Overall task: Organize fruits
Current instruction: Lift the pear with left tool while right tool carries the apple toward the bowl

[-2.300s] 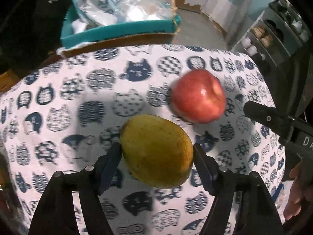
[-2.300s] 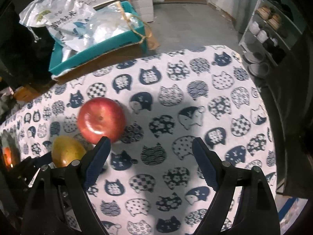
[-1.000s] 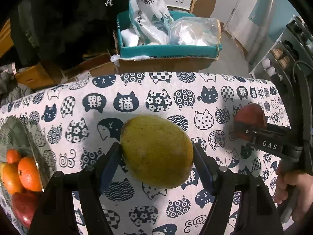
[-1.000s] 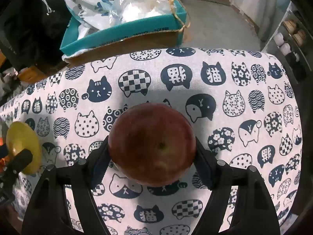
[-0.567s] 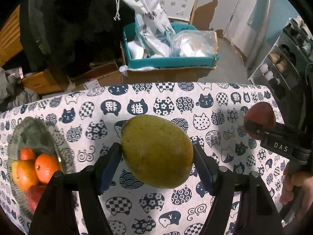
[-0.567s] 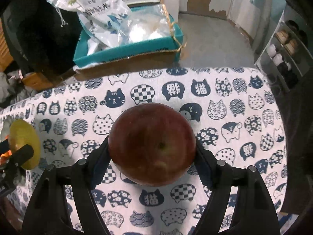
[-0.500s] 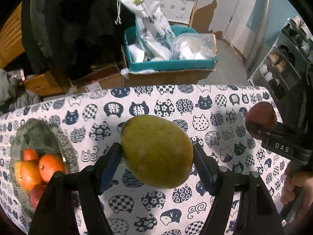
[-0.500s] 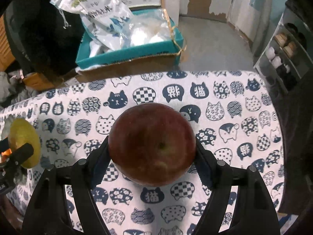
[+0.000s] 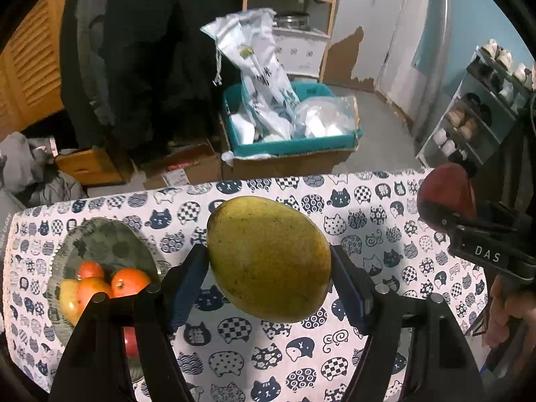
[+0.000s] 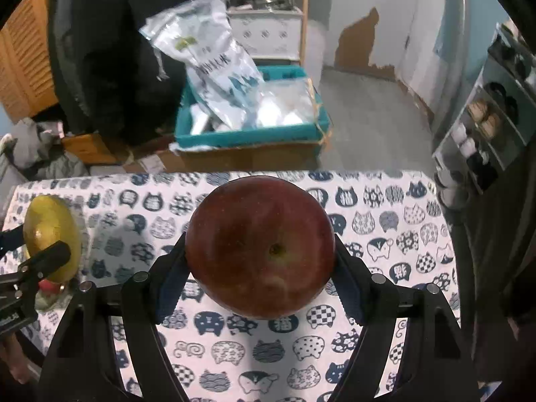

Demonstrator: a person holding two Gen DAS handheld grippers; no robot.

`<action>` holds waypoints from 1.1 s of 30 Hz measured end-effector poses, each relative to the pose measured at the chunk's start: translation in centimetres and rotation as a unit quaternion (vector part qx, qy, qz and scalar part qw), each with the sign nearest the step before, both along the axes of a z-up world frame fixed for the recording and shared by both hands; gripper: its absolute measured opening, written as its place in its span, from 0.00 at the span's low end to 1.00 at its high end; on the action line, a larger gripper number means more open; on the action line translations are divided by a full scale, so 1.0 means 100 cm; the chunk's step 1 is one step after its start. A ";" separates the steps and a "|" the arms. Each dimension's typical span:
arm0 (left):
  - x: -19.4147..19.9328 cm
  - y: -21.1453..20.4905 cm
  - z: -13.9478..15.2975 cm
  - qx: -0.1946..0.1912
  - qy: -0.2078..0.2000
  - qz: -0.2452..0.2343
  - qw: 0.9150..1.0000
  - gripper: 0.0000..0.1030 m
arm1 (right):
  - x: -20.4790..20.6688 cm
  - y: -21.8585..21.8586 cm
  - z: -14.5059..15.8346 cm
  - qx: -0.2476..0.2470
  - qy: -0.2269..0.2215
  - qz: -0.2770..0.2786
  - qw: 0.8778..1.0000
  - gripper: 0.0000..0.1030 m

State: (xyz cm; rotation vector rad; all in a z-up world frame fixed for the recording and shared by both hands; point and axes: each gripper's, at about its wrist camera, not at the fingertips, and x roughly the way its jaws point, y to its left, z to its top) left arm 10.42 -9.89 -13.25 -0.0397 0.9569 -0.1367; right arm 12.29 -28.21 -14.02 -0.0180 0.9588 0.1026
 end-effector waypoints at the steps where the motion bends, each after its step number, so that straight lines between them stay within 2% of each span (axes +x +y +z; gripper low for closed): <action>1: -0.003 0.003 0.004 -0.002 -0.004 0.002 1.000 0.73 | -0.002 0.003 0.004 0.000 -0.004 0.004 1.000 0.75; 8: -0.023 0.032 0.029 -0.011 -0.028 0.021 0.999 0.73 | -0.013 0.029 0.031 0.007 -0.032 0.033 0.999 0.75; 19: -0.053 0.078 0.053 -0.001 -0.060 0.052 0.997 0.73 | -0.029 0.073 0.056 0.018 -0.057 0.077 0.995 0.75; 33: -0.082 0.147 0.051 0.006 -0.063 0.115 0.991 0.73 | -0.023 0.140 0.061 0.029 -0.056 0.129 0.990 0.75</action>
